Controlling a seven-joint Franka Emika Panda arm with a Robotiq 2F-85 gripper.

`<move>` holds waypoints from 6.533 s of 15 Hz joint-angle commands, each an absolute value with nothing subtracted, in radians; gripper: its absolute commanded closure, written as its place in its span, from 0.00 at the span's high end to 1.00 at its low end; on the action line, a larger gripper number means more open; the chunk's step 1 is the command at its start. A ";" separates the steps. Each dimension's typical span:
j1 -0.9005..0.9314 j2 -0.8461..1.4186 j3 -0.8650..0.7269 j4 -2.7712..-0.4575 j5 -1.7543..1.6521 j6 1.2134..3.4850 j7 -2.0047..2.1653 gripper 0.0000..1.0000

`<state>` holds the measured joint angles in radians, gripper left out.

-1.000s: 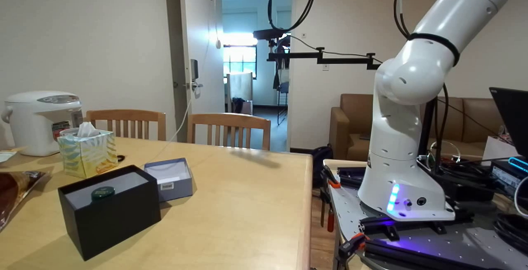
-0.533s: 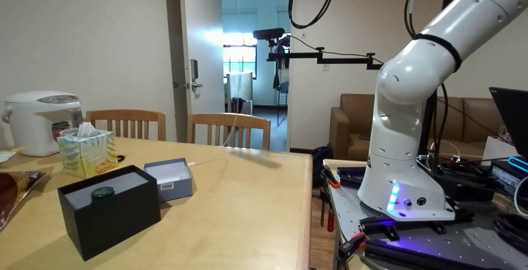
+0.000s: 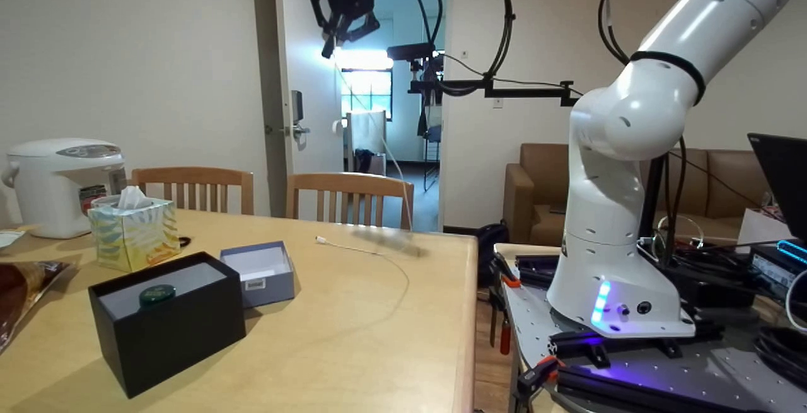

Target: Remove the white cable from the black box then put it on the table

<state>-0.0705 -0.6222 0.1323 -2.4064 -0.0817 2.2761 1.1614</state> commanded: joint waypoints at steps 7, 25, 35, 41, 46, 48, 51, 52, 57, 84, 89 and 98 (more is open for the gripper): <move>0.023 -0.559 0.053 -2.602 0.265 2.413 1.051 0.01; -0.192 -0.329 0.119 -2.618 0.124 2.407 1.131 0.01; -0.086 -0.140 0.137 -2.421 -0.182 2.098 1.188 0.01; -0.022 0.029 0.101 -2.384 -0.181 2.172 1.171 0.01; 0.001 0.116 0.048 -2.400 -0.248 2.459 1.170 0.01; 0.012 0.155 0.023 -2.403 -0.265 2.533 1.175 0.01; 0.031 0.207 -0.009 -2.405 -0.276 2.582 1.172 0.01; 0.036 0.219 -0.016 -2.410 -0.263 2.590 1.164 0.01; 0.045 0.256 -0.020 -2.443 -0.172 2.645 1.123 0.01; 0.050 -0.188 0.013 -2.446 0.141 2.431 0.723 1.00; 0.072 -0.300 0.078 -2.377 0.114 2.096 0.612 1.00; 0.087 -0.297 0.138 -2.374 0.116 2.106 0.446 1.00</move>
<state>0.1003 -0.2965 0.1258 -2.3757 0.1114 2.1086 0.4498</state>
